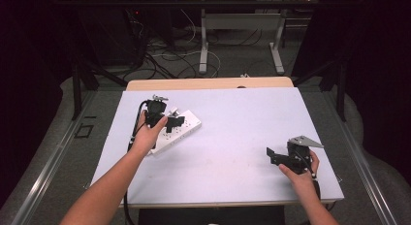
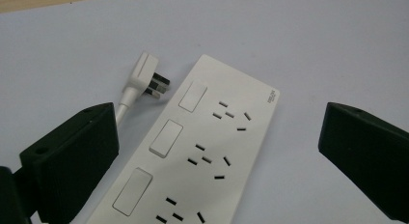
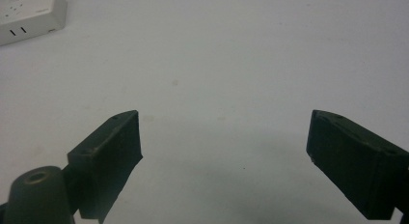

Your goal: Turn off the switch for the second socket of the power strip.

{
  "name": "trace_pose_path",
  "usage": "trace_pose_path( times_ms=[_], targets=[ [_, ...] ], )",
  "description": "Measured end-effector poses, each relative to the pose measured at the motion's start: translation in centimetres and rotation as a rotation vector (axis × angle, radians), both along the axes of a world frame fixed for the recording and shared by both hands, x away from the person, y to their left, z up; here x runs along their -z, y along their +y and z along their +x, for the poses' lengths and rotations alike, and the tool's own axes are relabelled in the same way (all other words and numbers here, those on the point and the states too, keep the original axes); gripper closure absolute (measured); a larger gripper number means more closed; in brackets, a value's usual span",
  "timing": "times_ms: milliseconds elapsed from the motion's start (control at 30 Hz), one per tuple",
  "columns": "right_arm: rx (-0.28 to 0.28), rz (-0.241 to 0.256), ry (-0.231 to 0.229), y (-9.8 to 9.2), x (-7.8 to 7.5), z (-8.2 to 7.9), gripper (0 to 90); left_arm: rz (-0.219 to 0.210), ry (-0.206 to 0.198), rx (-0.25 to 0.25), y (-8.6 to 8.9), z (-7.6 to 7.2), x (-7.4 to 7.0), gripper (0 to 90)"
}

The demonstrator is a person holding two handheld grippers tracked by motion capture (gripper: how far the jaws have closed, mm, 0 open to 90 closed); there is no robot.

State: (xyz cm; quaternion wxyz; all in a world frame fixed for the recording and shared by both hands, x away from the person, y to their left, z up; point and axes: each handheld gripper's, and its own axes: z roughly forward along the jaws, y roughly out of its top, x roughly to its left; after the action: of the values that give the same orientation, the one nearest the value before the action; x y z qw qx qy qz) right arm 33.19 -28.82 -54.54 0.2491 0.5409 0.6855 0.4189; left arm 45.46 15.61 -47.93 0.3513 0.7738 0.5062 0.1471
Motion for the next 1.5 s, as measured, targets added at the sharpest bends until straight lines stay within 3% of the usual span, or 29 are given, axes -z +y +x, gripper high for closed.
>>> trace_pose_path(
  times_ms=[233, 433, 633, 1067, 1300, 1500],
  targets=[
    [0.004, 0.008, -0.001, 0.0, -0.1, -0.1, 11.4, -0.012, -0.007, 0.006, 0.3, -0.6, -0.3, 0.5],
    [0.005, 0.003, -0.003, 0.1, -0.1, -0.1, 11.4, 0.002, -0.015, 0.006, 0.7, -1.0, -0.2, 0.5],
    [0.004, 0.005, -0.003, 0.0, -0.1, -0.1, 11.4, -0.028, -0.017, 0.006, 1.2, -1.4, -0.3, 0.6],
    [0.008, 0.01, 0.004, 0.0, -0.2, -0.1, 11.4, -0.033, -0.027, 0.009, 2.1, -2.5, -0.4, 1.2],
    [0.006, 0.006, 0.001, 0.0, -0.2, -0.2, 11.4, -0.056, -0.034, 0.004, 2.7, -3.3, -0.5, 1.2],
    [0.005, 0.002, -0.002, 0.0, -0.3, -0.2, 11.4, -0.067, -0.059, 0.006, 3.5, -4.4, -0.9, 1.3]
  ],
)
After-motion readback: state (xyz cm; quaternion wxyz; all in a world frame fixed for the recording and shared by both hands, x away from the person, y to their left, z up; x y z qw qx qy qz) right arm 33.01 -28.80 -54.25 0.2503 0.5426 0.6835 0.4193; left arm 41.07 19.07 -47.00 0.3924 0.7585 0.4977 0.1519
